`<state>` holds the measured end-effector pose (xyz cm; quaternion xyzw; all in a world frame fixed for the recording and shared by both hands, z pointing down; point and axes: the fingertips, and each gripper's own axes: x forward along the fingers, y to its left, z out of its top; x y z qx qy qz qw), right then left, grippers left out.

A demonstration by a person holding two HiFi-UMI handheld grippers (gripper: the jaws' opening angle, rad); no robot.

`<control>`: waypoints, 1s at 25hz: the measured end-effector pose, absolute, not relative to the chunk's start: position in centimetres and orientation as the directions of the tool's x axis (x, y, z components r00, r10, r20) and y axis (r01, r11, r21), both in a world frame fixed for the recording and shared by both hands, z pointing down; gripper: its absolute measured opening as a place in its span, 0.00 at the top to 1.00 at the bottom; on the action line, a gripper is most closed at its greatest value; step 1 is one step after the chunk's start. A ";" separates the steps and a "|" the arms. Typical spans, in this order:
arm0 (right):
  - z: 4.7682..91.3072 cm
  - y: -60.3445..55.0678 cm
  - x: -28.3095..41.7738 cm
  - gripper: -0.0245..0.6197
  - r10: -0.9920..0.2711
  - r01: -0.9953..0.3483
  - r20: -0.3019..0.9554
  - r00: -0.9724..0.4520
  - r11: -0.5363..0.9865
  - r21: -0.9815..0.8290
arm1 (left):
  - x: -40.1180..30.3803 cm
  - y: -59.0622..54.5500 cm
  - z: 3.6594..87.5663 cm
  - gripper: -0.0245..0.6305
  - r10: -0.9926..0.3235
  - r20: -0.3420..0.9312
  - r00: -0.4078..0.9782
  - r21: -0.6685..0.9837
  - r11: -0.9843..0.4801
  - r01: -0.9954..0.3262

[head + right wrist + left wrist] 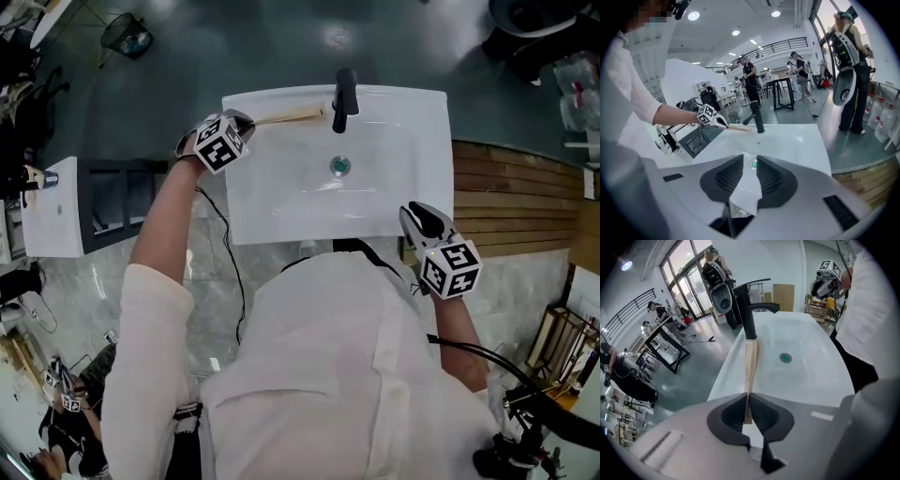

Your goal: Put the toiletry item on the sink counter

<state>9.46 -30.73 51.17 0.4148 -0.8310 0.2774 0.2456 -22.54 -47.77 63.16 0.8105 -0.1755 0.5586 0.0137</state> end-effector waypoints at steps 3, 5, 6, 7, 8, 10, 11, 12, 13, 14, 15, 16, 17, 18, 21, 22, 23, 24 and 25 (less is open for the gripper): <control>51.6 -31.6 10.1 0.85 -0.544 -0.827 0.649 -0.533 0.497 -0.263 | -22.3 -48.9 64.0 0.95 -0.259 0.914 0.314 -0.170 -0.944 -0.283; 51.8 -32.1 10.4 0.85 -0.539 -0.828 0.654 -0.531 0.493 -0.265 | -22.3 -49.6 64.5 0.94 -0.253 0.914 0.318 -0.163 -0.945 -0.283; 51.9 -32.2 10.4 0.85 -0.537 -0.829 0.657 -0.530 0.492 -0.266 | -22.3 -49.8 64.8 0.94 -0.251 0.915 0.316 -0.162 -0.946 -0.282; 52.0 -32.3 10.5 0.85 -0.535 -0.829 0.659 -0.529 0.491 -0.268 | -22.4 -50.0 65.0 0.94 -0.249 0.917 0.311 -0.162 -0.946 -0.281; 52.1 -32.4 10.5 0.85 -0.532 -0.829 0.661 -0.529 0.491 -0.268 | -22.5 -50.1 65.2 0.94 -0.248 0.919 0.306 -0.162 -0.946 -0.280; 52.2 -32.5 10.7 0.85 -0.529 -0.829 0.663 -0.529 0.491 -0.269 | -22.6 -50.2 65.5 0.93 -0.249 0.923 0.294 -0.166 -0.946 -0.280; 52.1 -32.5 10.7 0.85 -0.529 -0.829 0.663 -0.529 0.491 -0.269 | -22.6 -50.2 65.6 0.93 -0.249 0.926 0.285 -0.169 -0.945 -0.279; 52.1 -32.5 10.7 0.85 -0.530 -0.829 0.663 -0.529 0.490 -0.270 | -22.7 -50.1 65.8 0.93 -0.250 0.928 0.275 -0.173 -0.945 -0.277; 52.1 -32.6 10.7 0.85 -0.530 -0.829 0.663 -0.529 0.490 -0.270 | -22.9 -50.1 66.0 0.93 -0.252 0.931 0.265 -0.178 -0.945 -0.275; 52.1 -32.7 10.7 0.85 -0.531 -0.829 0.662 -0.529 0.490 -0.269 | -23.0 -50.2 66.0 0.92 -0.257 0.932 0.257 -0.184 -0.943 -0.276; 52.1 -32.7 10.7 0.85 -0.531 -0.829 0.662 -0.529 0.491 -0.268 | -23.1 -50.3 66.1 0.89 -0.262 0.932 0.251 -0.189 -0.941 -0.280; 52.1 -32.8 10.7 0.85 -0.531 -0.829 0.662 -0.528 0.492 -0.267 | -23.2 -50.5 66.1 0.86 -0.267 0.932 0.246 -0.194 -0.939 -0.285; 52.1 -32.8 10.7 0.85 -0.532 -0.829 0.662 -0.528 0.492 -0.266 | -23.2 -50.6 66.1 0.83 -0.272 0.932 0.241 -0.199 -0.937 -0.288; 52.1 -32.8 10.7 0.85 -0.532 -0.829 0.662 -0.528 0.492 -0.266 | -23.3 -50.7 66.1 0.82 -0.277 0.932 0.236 -0.204 -0.935 -0.291; 52.1 -32.6 10.8 0.85 -0.534 -0.831 0.662 -0.526 0.489 -0.266 | -23.6 -50.9 66.1 0.75 -0.288 0.931 0.226 -0.213 -0.927 -0.308; 52.1 -32.6 10.9 0.85 -0.536 -0.831 0.661 -0.526 0.489 -0.265 | -23.6 -51.0 66.0 0.74 -0.291 0.930 0.223 -0.213 -0.925 -0.315; 52.1 -32.7 10.9 0.85 -0.536 -0.831 0.660 -0.526 0.489 -0.265 | -23.7 -51.0 66.0 0.73 -0.294 0.930 0.220 -0.215 -0.922 -0.322; 52.1 -32.7 10.9 0.85 -0.536 -0.830 0.660 -0.527 0.490 -0.266 | -23.8 -51.1 66.0 0.71 -0.297 0.930 0.217 -0.217 -0.920 -0.326; 52.2 -32.7 10.9 0.85 -0.535 -0.829 0.659 -0.528 0.492 -0.266 | -23.9 -51.1 65.9 0.70 -0.299 0.930 0.213 -0.219 -0.918 -0.331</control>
